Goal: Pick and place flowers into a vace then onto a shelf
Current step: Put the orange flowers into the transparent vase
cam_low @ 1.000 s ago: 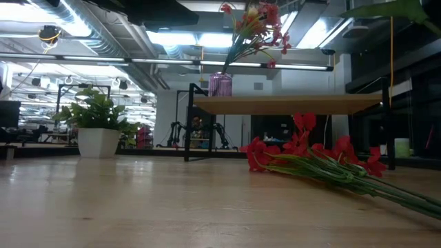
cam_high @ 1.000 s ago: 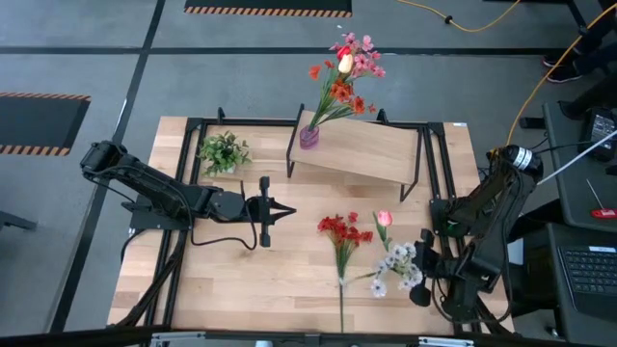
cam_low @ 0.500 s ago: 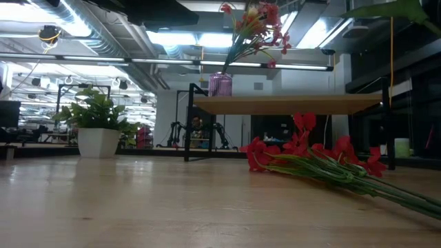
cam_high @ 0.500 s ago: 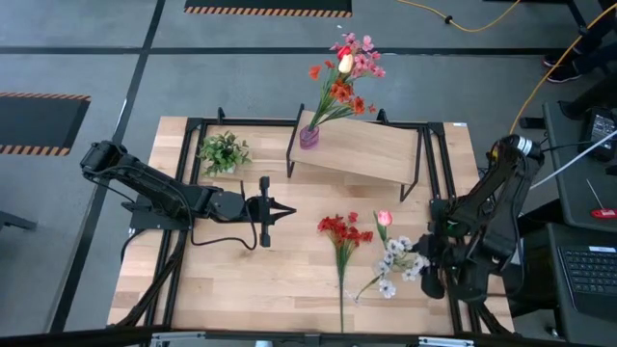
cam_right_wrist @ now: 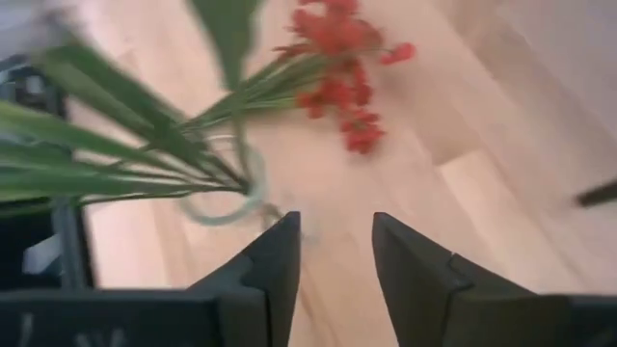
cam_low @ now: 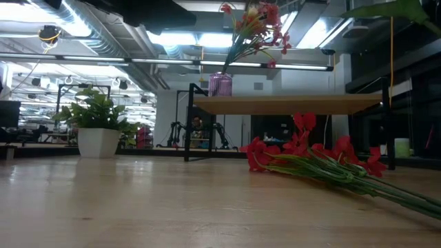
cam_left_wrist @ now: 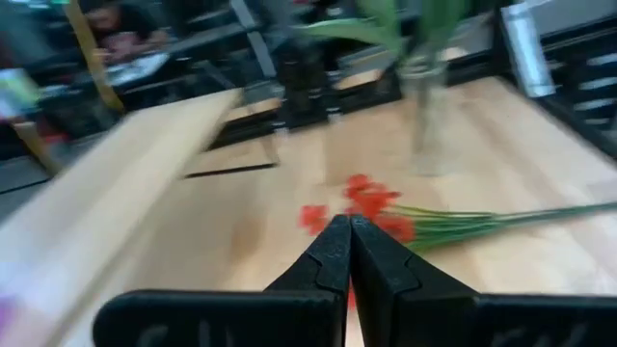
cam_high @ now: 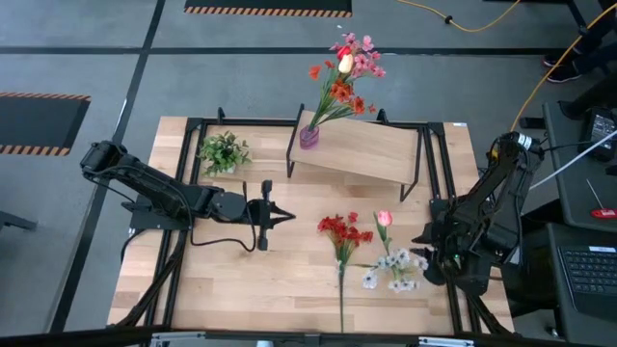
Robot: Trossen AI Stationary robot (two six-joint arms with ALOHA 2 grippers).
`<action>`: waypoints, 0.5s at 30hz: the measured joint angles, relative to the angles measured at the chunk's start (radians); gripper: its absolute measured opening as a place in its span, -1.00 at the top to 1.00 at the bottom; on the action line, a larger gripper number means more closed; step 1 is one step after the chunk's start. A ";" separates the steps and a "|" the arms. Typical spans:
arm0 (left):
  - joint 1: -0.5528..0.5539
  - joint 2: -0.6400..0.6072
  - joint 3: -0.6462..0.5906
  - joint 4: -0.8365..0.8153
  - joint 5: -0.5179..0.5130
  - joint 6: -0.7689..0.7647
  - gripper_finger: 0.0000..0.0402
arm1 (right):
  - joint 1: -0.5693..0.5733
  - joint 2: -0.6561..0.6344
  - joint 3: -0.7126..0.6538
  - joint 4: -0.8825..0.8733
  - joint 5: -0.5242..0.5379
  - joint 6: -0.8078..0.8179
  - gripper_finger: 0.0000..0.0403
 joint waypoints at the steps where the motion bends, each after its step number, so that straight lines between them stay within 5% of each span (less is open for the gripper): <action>1: -0.004 0.005 0.000 0.002 0.026 0.000 0.99 | 0.000 0.000 0.000 -0.023 0.000 0.023 0.36; 10: -0.021 0.145 0.086 -0.100 0.070 -0.083 0.99 | -0.037 0.000 0.000 -0.106 0.075 0.068 0.75; 15: -0.021 0.280 0.169 -0.123 0.121 0.012 0.98 | -0.050 0.000 -0.011 -0.101 0.121 0.067 0.97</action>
